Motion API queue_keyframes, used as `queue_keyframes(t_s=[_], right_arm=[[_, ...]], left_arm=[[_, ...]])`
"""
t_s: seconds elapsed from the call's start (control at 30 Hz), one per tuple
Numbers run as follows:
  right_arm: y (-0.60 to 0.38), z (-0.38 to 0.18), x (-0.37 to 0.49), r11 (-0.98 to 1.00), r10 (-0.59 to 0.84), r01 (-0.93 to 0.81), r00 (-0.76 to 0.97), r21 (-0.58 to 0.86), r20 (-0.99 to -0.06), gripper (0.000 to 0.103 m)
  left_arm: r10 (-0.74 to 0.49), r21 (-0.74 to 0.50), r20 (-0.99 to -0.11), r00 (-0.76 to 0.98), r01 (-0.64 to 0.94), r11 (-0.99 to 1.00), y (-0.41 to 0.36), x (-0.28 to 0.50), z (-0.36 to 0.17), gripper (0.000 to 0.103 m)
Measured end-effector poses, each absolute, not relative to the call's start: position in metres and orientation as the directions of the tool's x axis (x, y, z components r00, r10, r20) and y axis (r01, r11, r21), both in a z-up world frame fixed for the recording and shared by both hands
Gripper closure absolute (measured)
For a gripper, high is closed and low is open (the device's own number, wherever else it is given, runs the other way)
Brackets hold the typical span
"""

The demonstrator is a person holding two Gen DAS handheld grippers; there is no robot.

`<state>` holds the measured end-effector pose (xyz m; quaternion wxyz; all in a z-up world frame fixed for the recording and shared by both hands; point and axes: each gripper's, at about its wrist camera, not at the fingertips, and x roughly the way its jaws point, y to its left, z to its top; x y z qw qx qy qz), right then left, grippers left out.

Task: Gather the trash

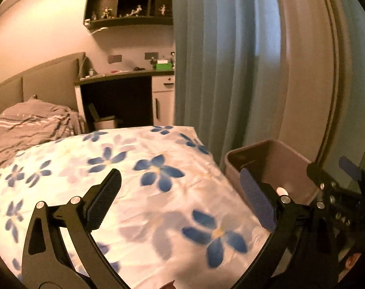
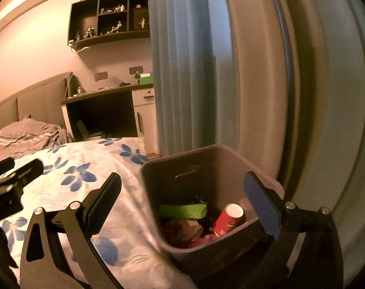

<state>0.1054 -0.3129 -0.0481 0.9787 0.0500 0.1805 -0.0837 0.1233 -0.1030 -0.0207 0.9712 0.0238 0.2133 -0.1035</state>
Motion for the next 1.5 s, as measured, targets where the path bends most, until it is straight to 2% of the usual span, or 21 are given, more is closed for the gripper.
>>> queue_keyframes(t_s=[0.33,0.6,0.9,1.5], right_arm=[[-0.262,-0.029,0.057,0.985,-0.145,0.165,0.936,0.038,-0.32,0.006],[-0.238,-0.023,0.025,0.984,-0.156,0.176,0.934,0.034,-0.321,0.006],[-0.217,-0.016,0.002,0.987,-0.154,0.161,0.95,0.001,-0.271,0.006],[-0.209,-0.016,0.001,0.989,-0.143,0.147,0.952,-0.006,-0.271,0.006]], left_arm=[[-0.16,-0.024,-0.391,0.907,0.164,0.986,-0.046,0.061,-0.008,0.006],[-0.144,-0.035,-0.368,0.918,0.141,0.989,-0.016,0.024,-0.007,0.006],[-0.141,-0.046,-0.361,0.922,0.133,0.99,-0.006,0.007,-0.009,0.006],[-0.14,-0.04,-0.356,0.924,0.135,0.99,-0.006,0.001,-0.006,0.006]])
